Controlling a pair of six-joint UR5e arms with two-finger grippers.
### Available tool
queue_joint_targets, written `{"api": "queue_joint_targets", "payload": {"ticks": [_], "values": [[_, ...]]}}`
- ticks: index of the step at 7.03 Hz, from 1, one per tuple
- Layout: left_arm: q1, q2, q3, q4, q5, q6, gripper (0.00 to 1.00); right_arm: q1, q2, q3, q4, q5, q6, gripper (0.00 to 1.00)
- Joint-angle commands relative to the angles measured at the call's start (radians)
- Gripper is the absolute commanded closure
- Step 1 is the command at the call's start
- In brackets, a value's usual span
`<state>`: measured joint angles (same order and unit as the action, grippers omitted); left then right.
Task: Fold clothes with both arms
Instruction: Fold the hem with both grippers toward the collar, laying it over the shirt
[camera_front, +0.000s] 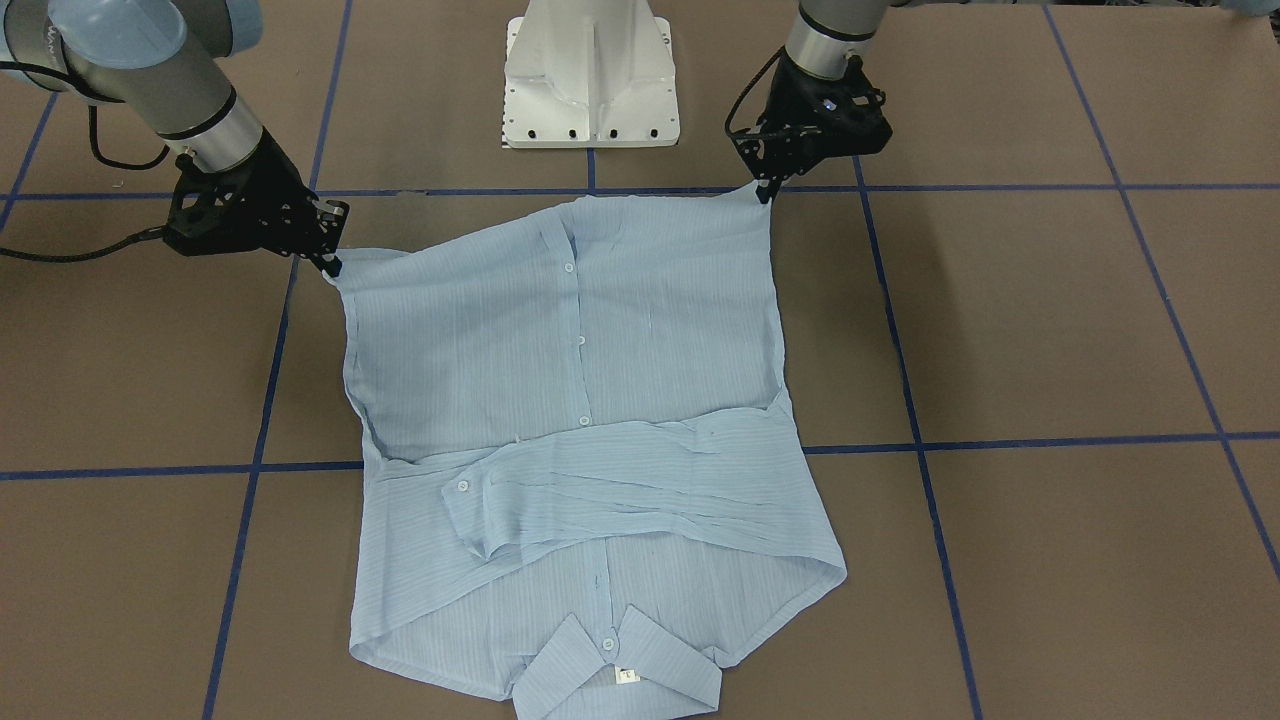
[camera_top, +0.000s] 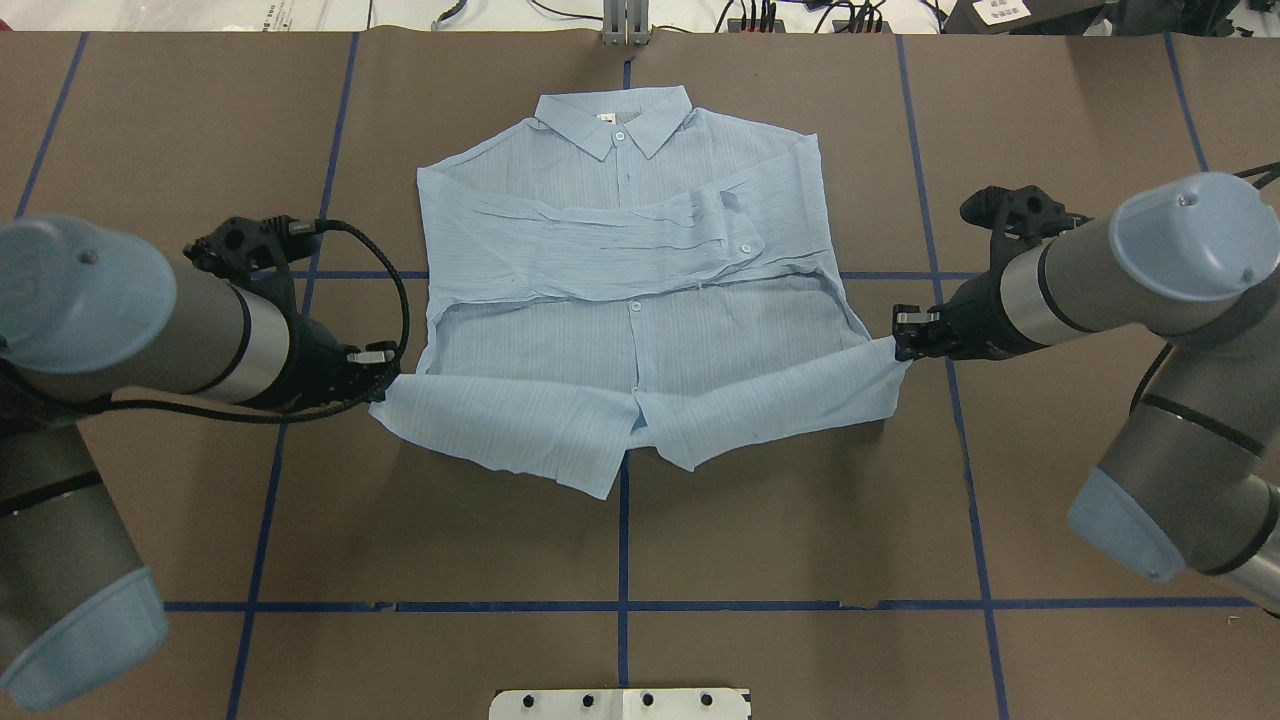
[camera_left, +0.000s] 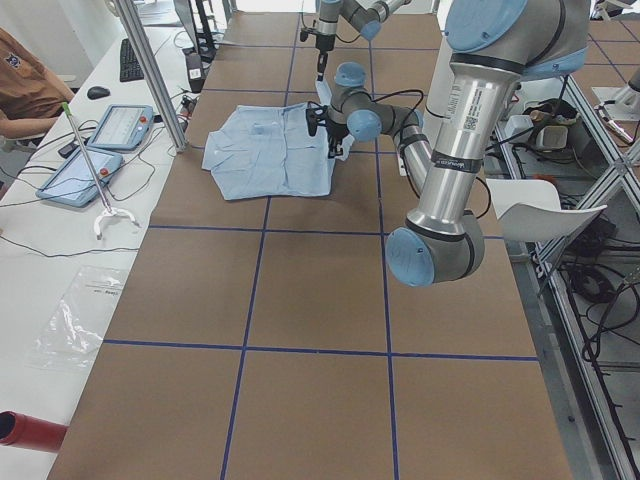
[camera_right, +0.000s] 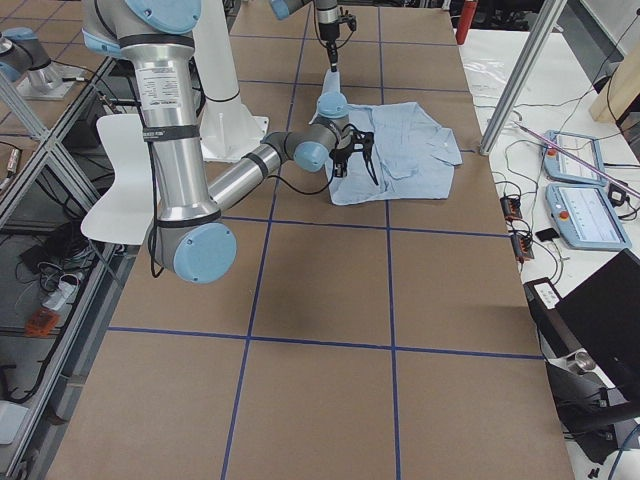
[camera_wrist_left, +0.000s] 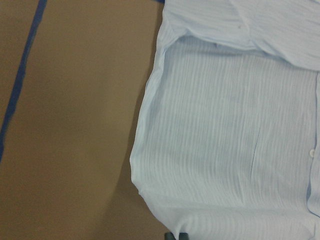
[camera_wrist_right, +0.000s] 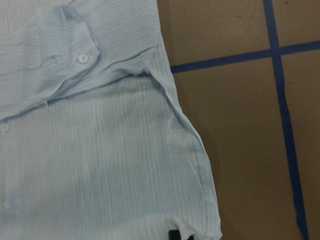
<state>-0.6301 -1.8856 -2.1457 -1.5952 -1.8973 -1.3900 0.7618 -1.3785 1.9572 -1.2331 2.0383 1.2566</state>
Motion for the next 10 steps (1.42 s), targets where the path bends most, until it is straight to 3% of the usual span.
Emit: {"api": "queue_joint_targets", "payload": {"ticks": [1,5,8,10], "values": [[-0.082,-0.117,0.155,-0.014,-0.032,0.049,1.00,0.105,0.123,-0.120,-0.002,0.046,0.001,1.00],[-0.212,-0.168,0.387,-0.208,-0.052,0.126,1.00,0.142,0.278,-0.277,0.001,0.049,0.003,1.00],[-0.264,-0.296,0.631,-0.320,-0.052,0.137,1.00,0.159,0.329,-0.375,0.004,0.048,-0.009,1.00],[-0.284,-0.329,0.705,-0.368,-0.054,0.138,1.00,0.179,0.418,-0.486,0.004,0.048,-0.009,1.00]]}}
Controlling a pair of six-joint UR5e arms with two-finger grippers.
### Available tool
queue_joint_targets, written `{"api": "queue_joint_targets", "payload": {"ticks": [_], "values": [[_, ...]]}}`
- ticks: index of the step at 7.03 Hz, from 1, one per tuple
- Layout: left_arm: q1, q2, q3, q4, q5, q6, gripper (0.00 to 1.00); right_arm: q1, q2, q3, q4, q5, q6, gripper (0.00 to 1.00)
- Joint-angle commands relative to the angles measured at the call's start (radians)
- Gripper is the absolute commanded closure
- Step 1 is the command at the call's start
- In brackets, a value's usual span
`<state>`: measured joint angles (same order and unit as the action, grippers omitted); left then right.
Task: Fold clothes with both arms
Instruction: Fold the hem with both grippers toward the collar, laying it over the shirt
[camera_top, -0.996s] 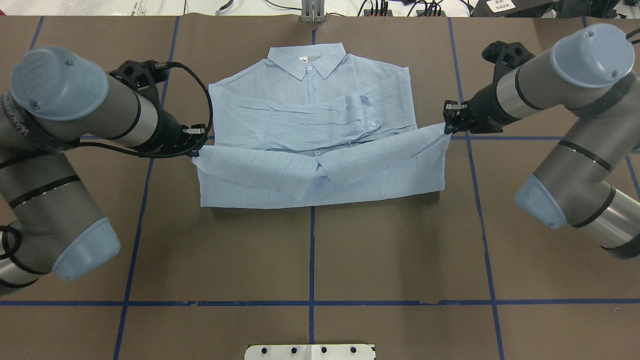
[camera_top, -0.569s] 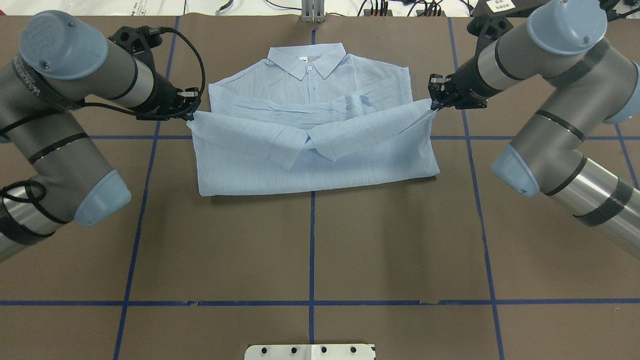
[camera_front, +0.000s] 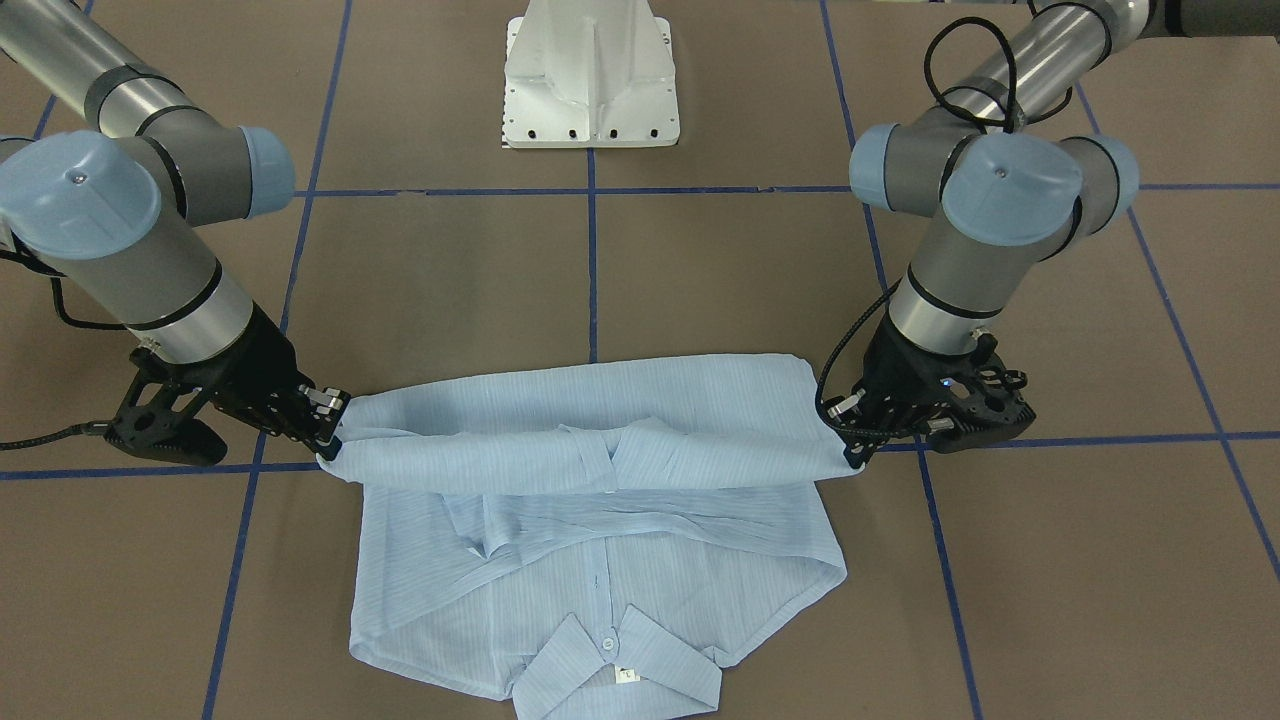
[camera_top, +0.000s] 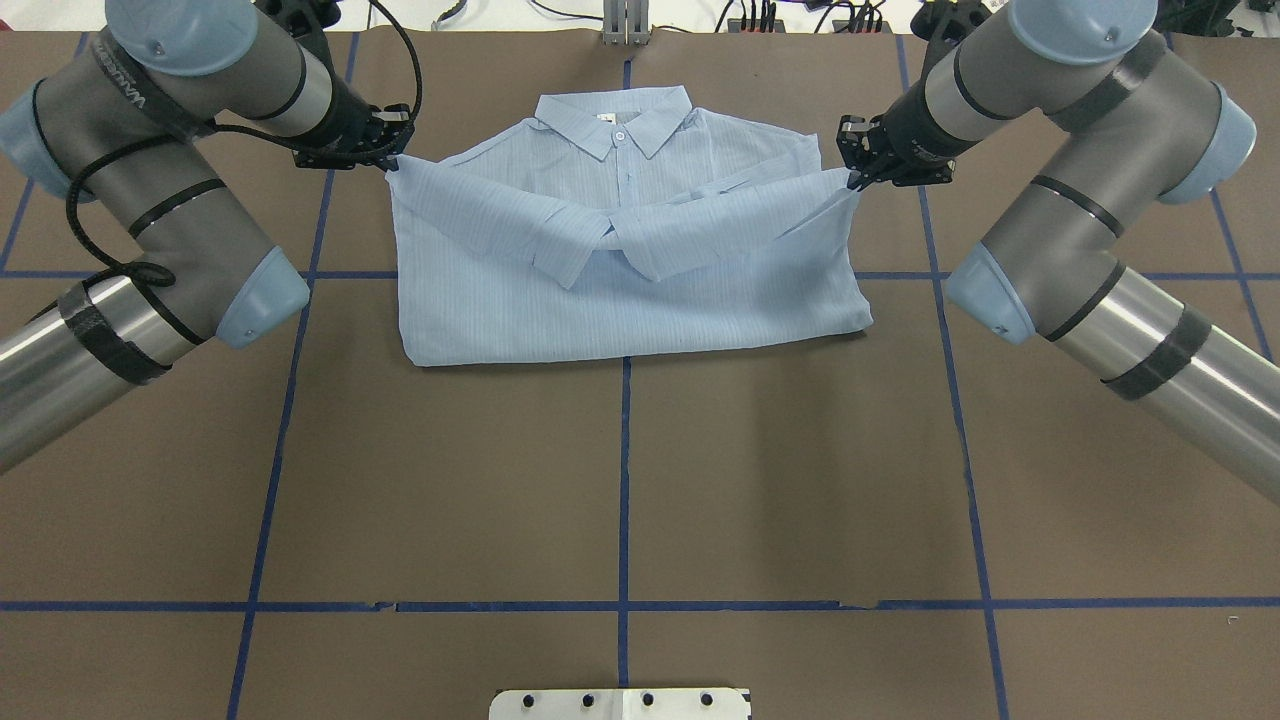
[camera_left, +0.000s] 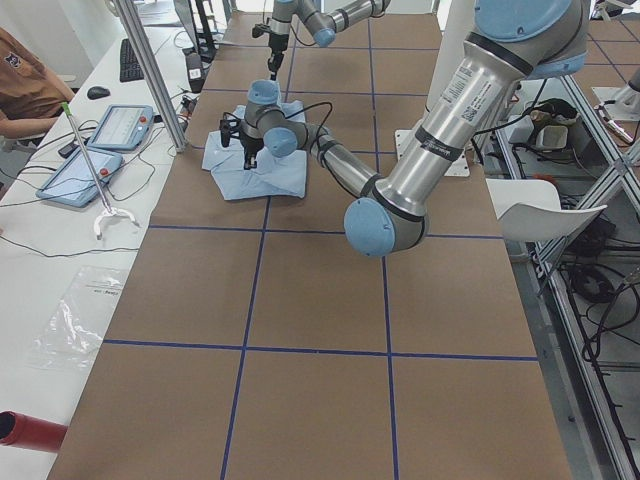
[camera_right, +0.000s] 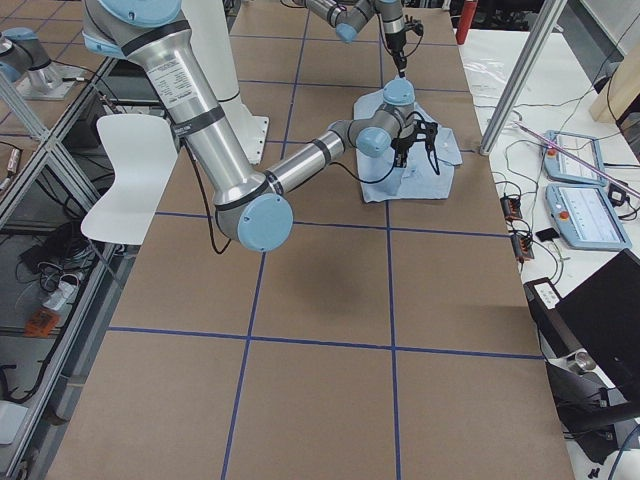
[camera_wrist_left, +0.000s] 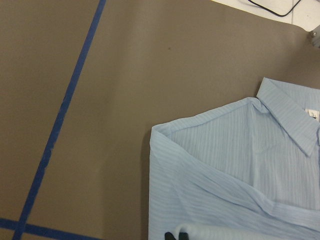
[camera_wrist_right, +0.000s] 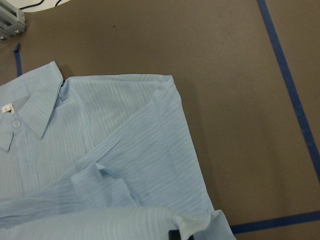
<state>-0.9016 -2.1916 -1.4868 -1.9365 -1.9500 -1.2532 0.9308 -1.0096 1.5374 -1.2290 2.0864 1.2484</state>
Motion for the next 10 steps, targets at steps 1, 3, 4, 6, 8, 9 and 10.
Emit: {"api": "queue_joint_targets", "payload": {"ticks": [1,3,4,6,8,9,10], "values": [[-0.014,-0.067,0.110,-0.047,0.000,-0.002,1.00,0.023,0.087,-0.116,0.002,0.000,-0.003,1.00],[-0.014,-0.102,0.227,-0.137,0.000,-0.002,1.00,0.029,0.144,-0.237,0.058,-0.006,-0.004,1.00],[-0.017,-0.102,0.252,-0.160,0.000,0.000,1.00,0.039,0.149,-0.296,0.124,-0.006,-0.004,1.00],[-0.020,-0.114,0.272,-0.174,0.000,0.000,1.00,0.045,0.166,-0.339,0.137,-0.006,-0.004,1.00],[-0.019,-0.132,0.350,-0.240,0.003,0.001,1.00,0.043,0.206,-0.377,0.137,-0.008,-0.004,1.00],[-0.020,-0.132,0.367,-0.251,0.005,0.001,1.00,0.043,0.210,-0.390,0.137,-0.008,-0.004,1.00],[-0.019,-0.132,0.367,-0.251,0.005,0.001,1.00,0.042,0.218,-0.407,0.137,-0.009,-0.009,1.00]]}}
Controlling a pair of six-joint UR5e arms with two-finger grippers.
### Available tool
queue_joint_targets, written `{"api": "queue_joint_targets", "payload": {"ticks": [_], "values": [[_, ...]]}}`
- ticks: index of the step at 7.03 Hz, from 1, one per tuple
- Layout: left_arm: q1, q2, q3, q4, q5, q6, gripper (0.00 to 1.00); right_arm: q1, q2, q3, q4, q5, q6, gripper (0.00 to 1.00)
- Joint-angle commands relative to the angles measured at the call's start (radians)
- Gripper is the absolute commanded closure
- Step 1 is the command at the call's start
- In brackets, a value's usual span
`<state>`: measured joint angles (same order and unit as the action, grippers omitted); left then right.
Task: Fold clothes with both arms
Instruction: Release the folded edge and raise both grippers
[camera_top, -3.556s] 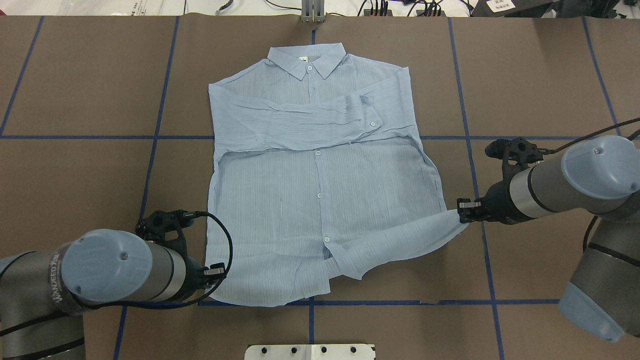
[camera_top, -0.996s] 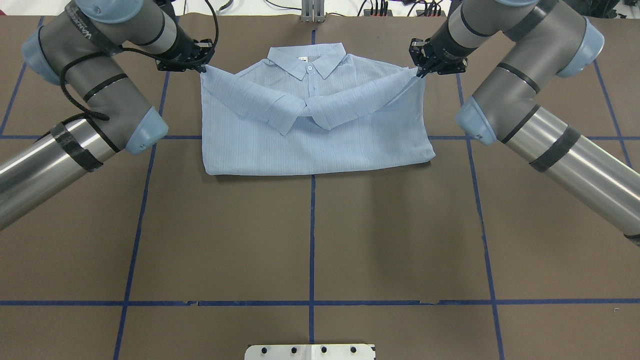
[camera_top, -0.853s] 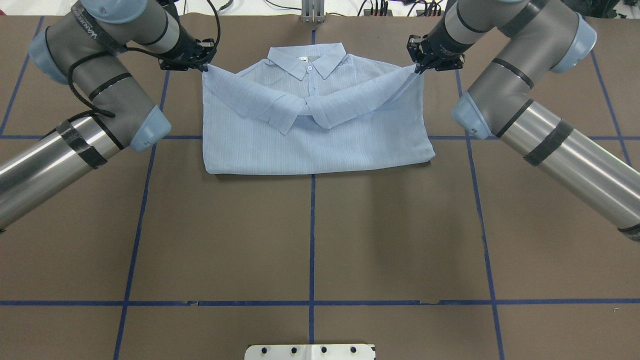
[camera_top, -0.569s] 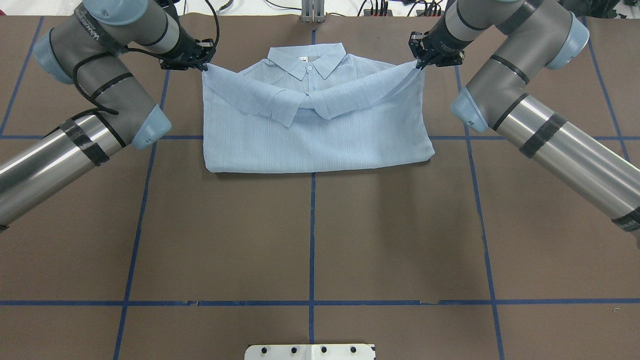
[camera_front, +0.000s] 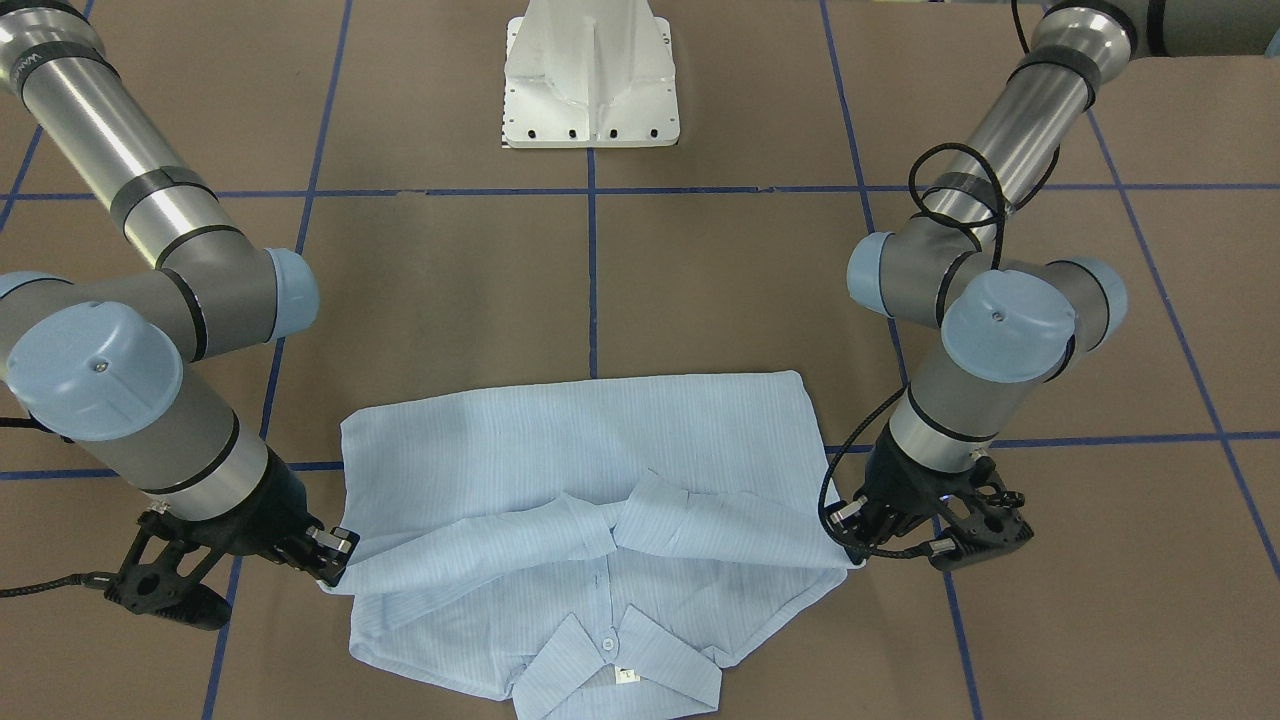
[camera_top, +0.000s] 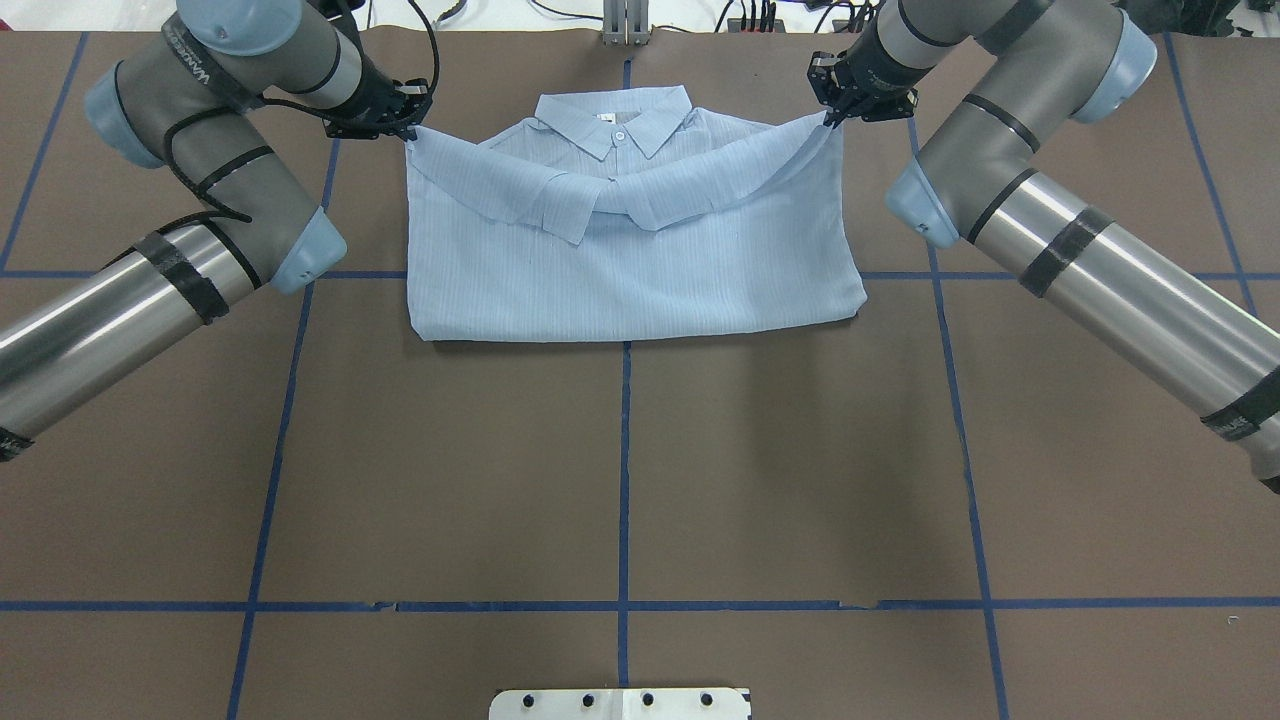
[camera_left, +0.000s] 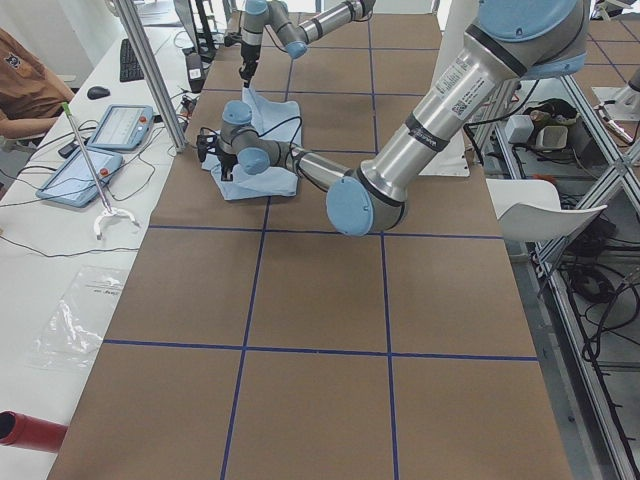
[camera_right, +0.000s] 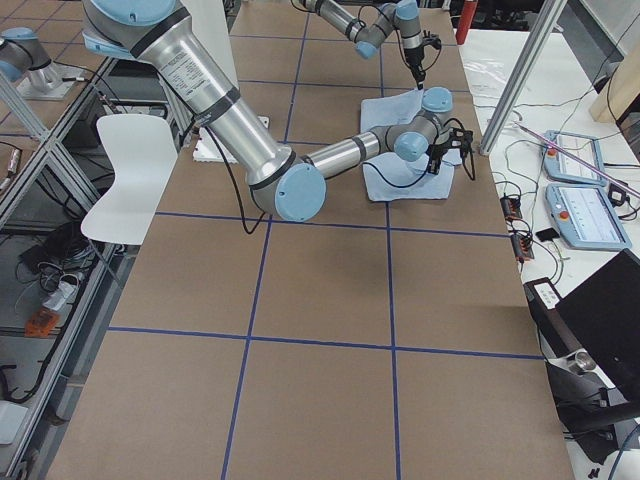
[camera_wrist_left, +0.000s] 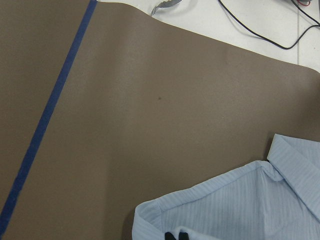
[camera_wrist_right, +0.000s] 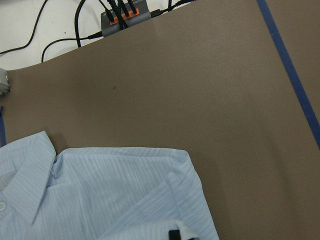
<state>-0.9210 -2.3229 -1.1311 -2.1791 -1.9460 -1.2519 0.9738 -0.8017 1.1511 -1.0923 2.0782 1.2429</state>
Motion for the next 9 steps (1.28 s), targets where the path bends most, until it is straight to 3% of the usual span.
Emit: {"api": "queue_joint_targets", "payload": {"ticks": [1,4,5,6,7,9], "values": [[0.001,-0.001,0.013,-0.008,0.001,0.000,1.00,-0.003,0.013,-0.031,0.000,-0.001,-0.005,1.00],[0.005,-0.001,0.020,-0.011,0.002,0.000,1.00,-0.006,0.019,-0.042,0.002,-0.009,-0.003,1.00],[0.008,0.000,0.020,-0.031,0.004,-0.004,0.99,-0.012,0.019,-0.042,0.002,-0.009,-0.005,0.48],[0.008,0.008,0.019,-0.033,0.005,0.000,0.17,-0.056,0.016,-0.041,0.026,-0.095,-0.005,0.00],[0.008,0.014,0.019,-0.056,0.025,0.003,0.00,-0.084,0.010,-0.051,0.043,-0.156,-0.005,0.00],[0.005,0.033,0.014,-0.053,0.025,0.017,0.00,-0.078,0.009,-0.042,0.045,-0.120,-0.026,0.00]]}}
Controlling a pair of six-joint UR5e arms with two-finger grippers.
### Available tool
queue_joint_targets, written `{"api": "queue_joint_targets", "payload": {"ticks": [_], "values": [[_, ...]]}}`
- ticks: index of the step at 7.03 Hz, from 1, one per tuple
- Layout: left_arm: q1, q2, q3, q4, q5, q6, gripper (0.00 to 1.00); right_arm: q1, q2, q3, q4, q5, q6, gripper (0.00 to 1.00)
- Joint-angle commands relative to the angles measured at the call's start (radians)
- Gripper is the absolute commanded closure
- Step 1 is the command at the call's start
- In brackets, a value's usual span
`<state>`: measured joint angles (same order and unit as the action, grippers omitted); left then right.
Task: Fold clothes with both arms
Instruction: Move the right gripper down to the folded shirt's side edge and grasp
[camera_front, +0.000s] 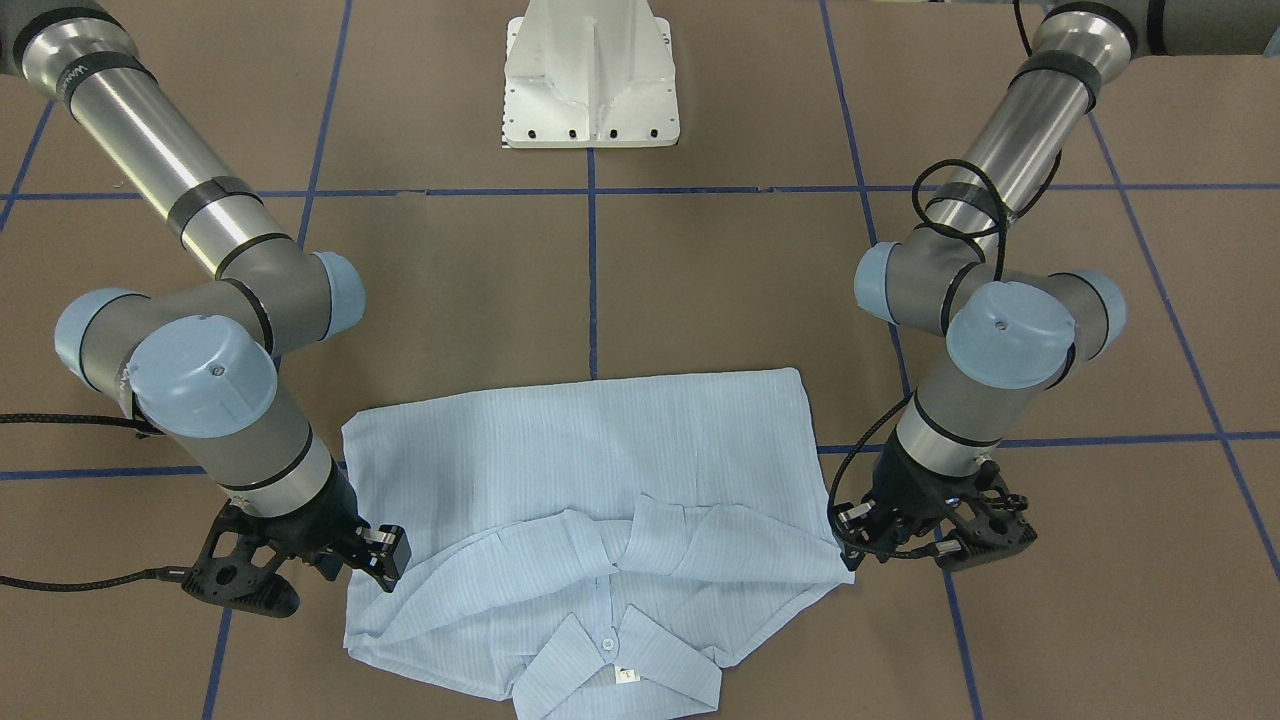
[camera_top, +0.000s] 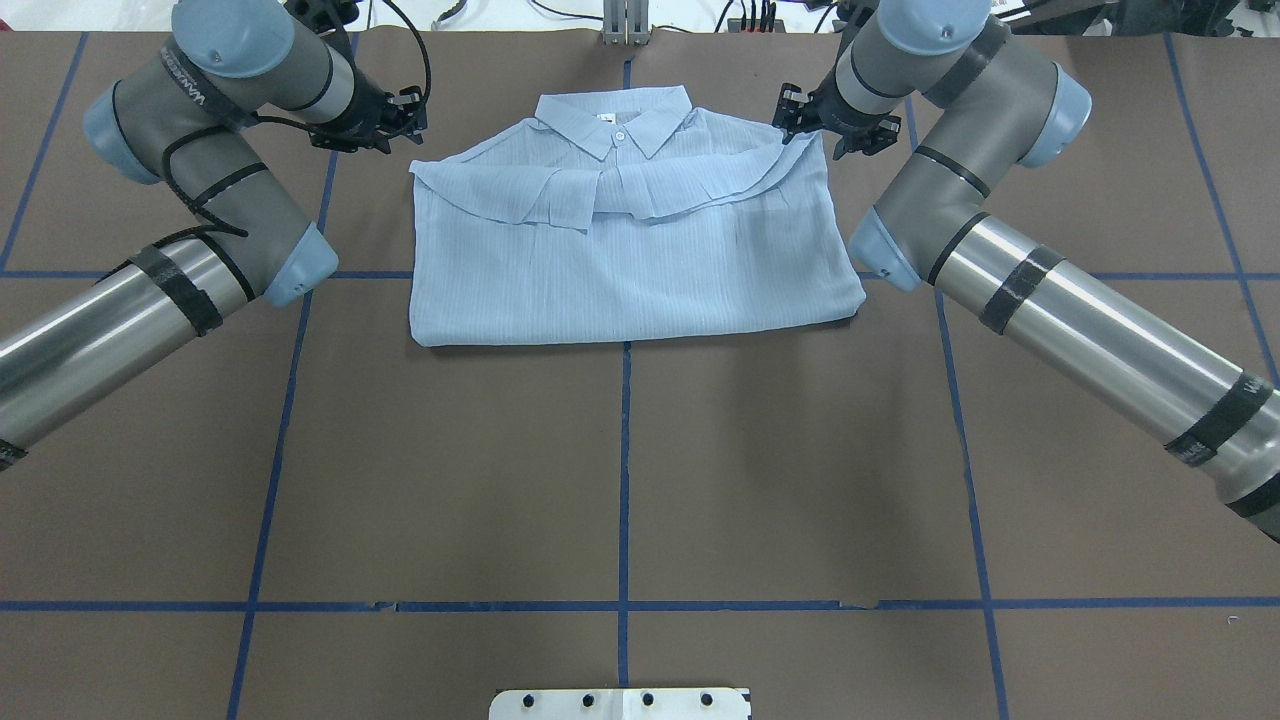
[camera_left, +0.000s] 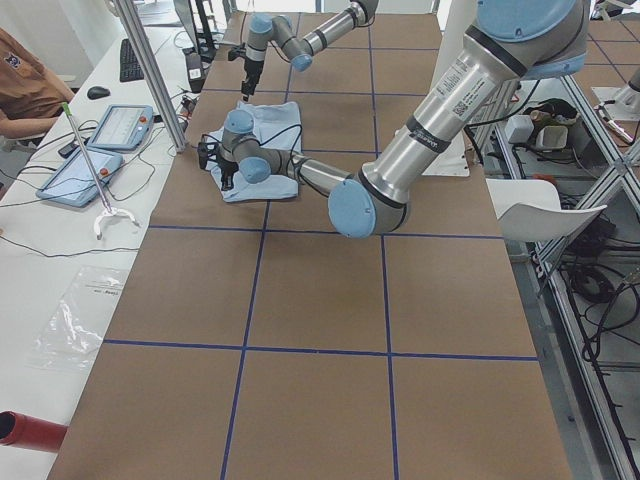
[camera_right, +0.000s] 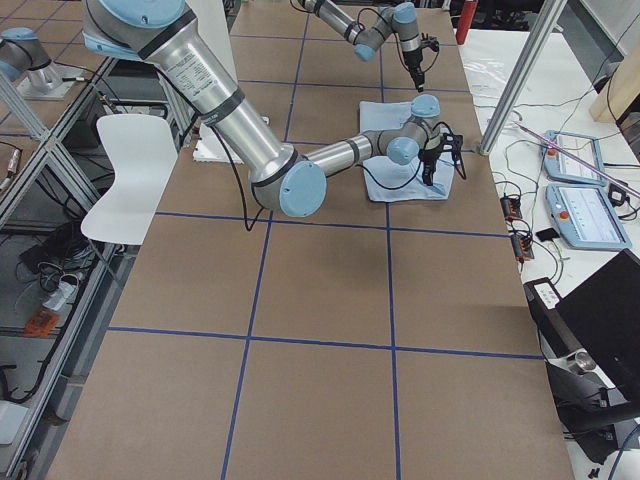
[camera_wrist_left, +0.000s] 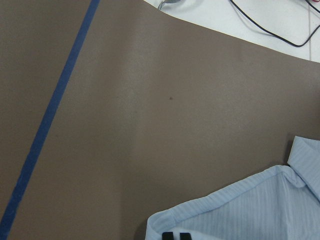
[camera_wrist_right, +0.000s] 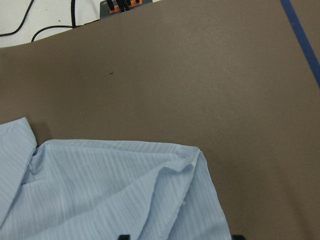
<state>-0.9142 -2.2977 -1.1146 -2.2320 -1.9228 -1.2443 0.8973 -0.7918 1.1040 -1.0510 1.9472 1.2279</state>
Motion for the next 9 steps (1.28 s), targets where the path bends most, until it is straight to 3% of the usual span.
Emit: {"api": "queue_joint_targets", "payload": {"ticks": [1,5,7,8,9], "values": [[-0.003,0.007,-0.004,0.005,0.002,0.025,0.00,0.005,-0.009,0.022,0.003,0.034,-0.019,0.00],[-0.003,0.067,-0.093,0.009,0.002,0.023,0.00,-0.026,-0.268,0.294,-0.006,0.127,-0.076,0.00],[-0.003,0.066,-0.093,0.009,0.002,0.023,0.00,-0.089,-0.288,0.287,-0.009,0.121,-0.074,0.02],[-0.003,0.066,-0.096,0.009,0.002,0.022,0.00,-0.103,-0.299,0.286,-0.009,0.118,-0.074,0.08],[-0.003,0.066,-0.100,0.009,0.002,0.022,0.00,-0.104,-0.300,0.283,-0.011,0.121,-0.076,0.26]]}}
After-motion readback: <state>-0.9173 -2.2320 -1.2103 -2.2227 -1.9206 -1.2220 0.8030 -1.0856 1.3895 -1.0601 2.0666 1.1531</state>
